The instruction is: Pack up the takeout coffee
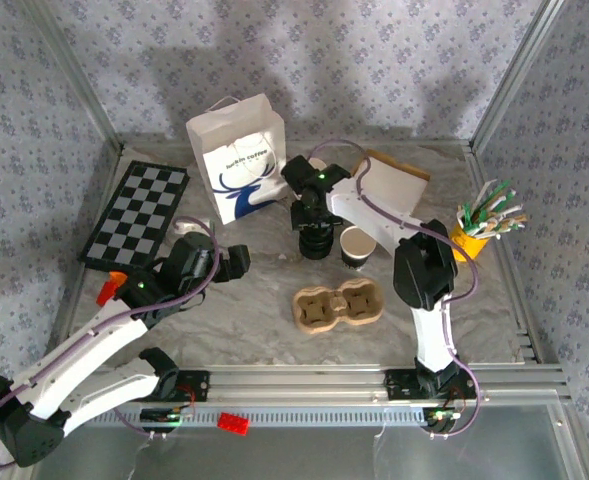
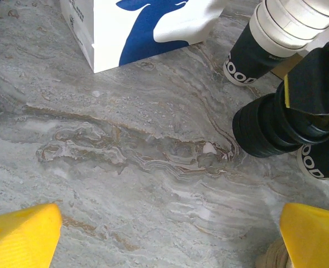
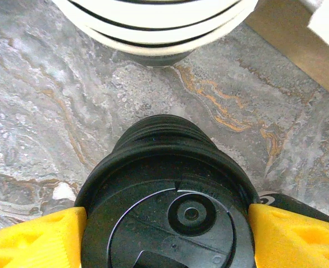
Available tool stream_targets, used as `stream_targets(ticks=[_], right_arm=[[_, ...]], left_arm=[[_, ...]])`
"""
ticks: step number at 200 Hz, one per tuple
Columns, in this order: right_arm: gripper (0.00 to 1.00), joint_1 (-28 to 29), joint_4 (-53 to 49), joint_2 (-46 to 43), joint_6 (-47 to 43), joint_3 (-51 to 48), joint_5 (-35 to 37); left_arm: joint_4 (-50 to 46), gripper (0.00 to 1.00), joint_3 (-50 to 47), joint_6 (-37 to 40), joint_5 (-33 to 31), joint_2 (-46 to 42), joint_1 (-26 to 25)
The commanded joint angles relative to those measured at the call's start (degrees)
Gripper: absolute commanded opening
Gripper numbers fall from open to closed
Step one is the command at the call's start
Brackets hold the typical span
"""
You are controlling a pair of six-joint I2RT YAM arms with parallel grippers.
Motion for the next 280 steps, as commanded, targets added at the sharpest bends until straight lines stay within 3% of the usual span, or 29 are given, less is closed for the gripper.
stream_targets(ticks=[1, 68, 149, 230, 280], right_arm=[[0.75, 0.12, -2.04, -2.74, -0.46, 1.67, -0.47], [0.75, -0.31, -4.28, -10.47, -1.87, -0.62, -0.98], [0.75, -5.45, -4.46, -22.41, -2.65, -15.74, -2.98], [0.75, -10.17, 1.19, -21.60, -3.10, -22.47, -6.26], [0.76, -10.64, 1.11, -19.36, -3.94, -21.50, -4.09]], left_arm=[[-1.21, 1.00, 1.94, -0.45, 0.55, -0.33, 0.21], [0.07, 1.00, 2.42, -2.43, 4.94, -0.07, -0.02], [8.89, 1.00, 1.04, -5.27, 7.80, 5.38, -4.22], [11.33, 1.00, 2.89, -5.14, 8.64, 11.38, -6.19], [11.47, 1.00, 2.90, -4.77, 8.42, 11.96, -6.13]])
